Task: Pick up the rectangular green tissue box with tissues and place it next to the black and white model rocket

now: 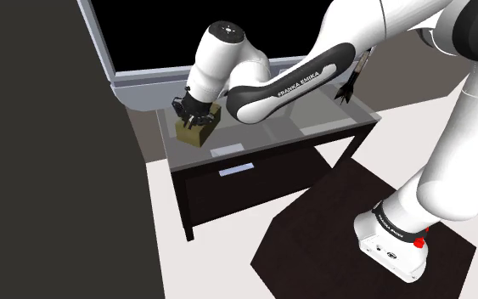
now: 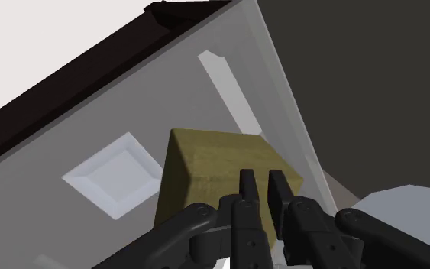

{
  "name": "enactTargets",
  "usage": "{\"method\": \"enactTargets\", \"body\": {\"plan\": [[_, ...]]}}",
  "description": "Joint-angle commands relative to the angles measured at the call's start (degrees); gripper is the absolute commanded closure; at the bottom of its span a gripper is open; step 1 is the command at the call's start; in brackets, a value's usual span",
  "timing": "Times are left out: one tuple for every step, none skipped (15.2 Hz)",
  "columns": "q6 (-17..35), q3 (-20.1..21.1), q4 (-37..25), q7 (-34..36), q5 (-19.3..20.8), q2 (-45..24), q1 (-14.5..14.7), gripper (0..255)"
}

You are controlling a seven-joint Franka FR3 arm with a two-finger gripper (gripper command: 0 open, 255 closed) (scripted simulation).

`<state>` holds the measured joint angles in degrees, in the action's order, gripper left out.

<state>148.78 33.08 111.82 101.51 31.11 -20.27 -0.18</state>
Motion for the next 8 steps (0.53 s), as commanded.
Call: {"method": "enactTargets", "body": {"plan": [[-0.07, 0.00, 0.03, 0.00, -0.02, -0.01, 0.00, 255], [-0.07, 0.00, 0.03, 0.00, -0.01, -0.02, 0.00, 255], [-0.07, 0.00, 0.02, 0.00, -0.01, -0.02, 0.01, 255], [-0.07, 0.00, 0.02, 0.00, -0.01, -0.02, 0.01, 255], [-0.06, 0.00, 0.02, 0.00, -0.01, -0.02, 0.01, 255], [-0.06, 0.00, 0.02, 0.00, -0.01, -0.02, 0.01, 0], [3.16, -0.21, 2.35, -0.96, 0.66, 1.70, -1.38, 0], [6.40, -0.46, 4.54, -1.93, 1.35, 3.31, -2.75, 0]]}}
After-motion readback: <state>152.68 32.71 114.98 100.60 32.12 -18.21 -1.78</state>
